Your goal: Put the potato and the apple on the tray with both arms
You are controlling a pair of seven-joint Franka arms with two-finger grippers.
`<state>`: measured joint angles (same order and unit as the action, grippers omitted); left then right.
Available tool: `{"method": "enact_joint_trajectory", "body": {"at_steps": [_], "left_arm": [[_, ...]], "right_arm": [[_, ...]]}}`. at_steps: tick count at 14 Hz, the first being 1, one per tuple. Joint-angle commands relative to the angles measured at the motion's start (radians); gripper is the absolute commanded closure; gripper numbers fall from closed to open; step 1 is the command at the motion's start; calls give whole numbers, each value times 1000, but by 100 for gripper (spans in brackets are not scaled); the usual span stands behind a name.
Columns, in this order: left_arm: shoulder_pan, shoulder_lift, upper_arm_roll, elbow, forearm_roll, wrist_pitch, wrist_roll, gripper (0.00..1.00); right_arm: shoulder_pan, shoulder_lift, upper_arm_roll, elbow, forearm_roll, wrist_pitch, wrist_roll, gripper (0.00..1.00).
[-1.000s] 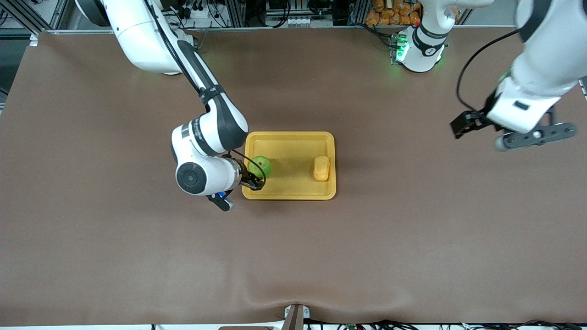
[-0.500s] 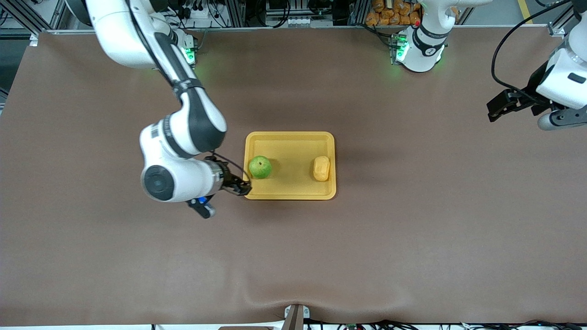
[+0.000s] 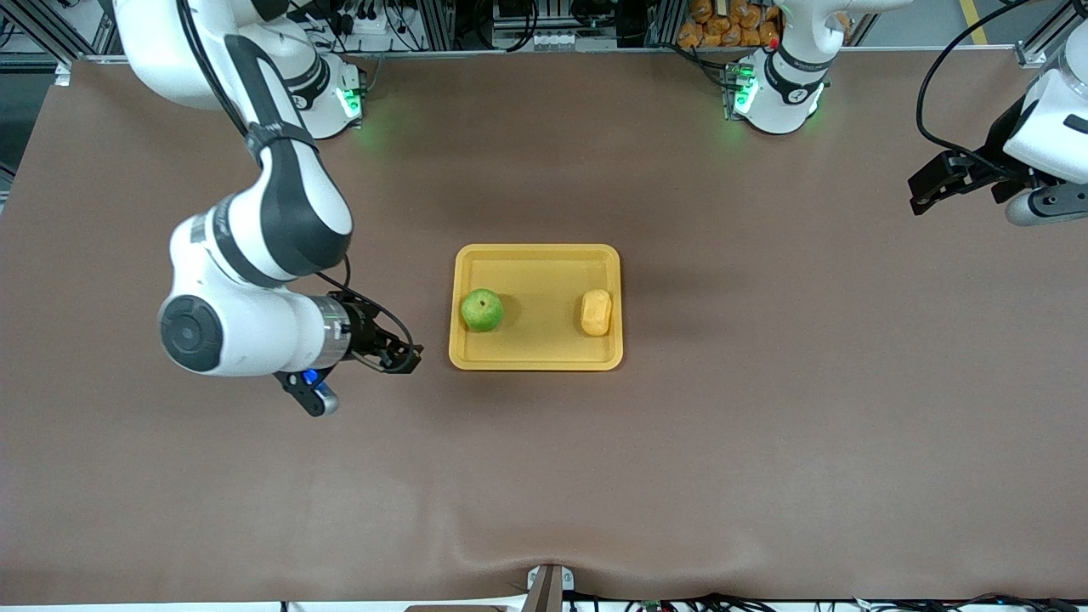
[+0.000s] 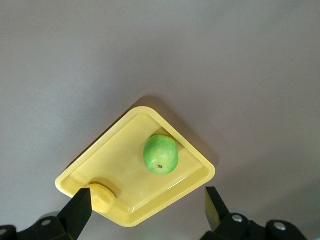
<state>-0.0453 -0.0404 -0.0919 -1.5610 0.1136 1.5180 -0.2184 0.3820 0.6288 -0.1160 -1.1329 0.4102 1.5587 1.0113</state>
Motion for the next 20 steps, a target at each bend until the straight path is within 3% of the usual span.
{"method": "enact_joint_trajectory", "body": {"at_steps": [1,4,8,13,20], "left_arm": [[28,-26,-5,-17,-44,-12,33,0],[25,-30,-8,-19,-51,-10,48,0],[15,-68,-5,-53,-51,-4,99,0],[22,-75,-12,-51,-52,-12,102,0],[22,-76,-16,-48,-52,-21,102,0]], "right_arm": [[-66,-46,21,-5,-10,-22,3,0],[-97,-81,21,-5,-25,-64,-77,0],[-112,-130,25,-5,-122,-74,-149,0],[-159,-185,29,-5,-128,-109,-235,0],[-298,-273,79,-8,-154,-221,-408,0]]}}
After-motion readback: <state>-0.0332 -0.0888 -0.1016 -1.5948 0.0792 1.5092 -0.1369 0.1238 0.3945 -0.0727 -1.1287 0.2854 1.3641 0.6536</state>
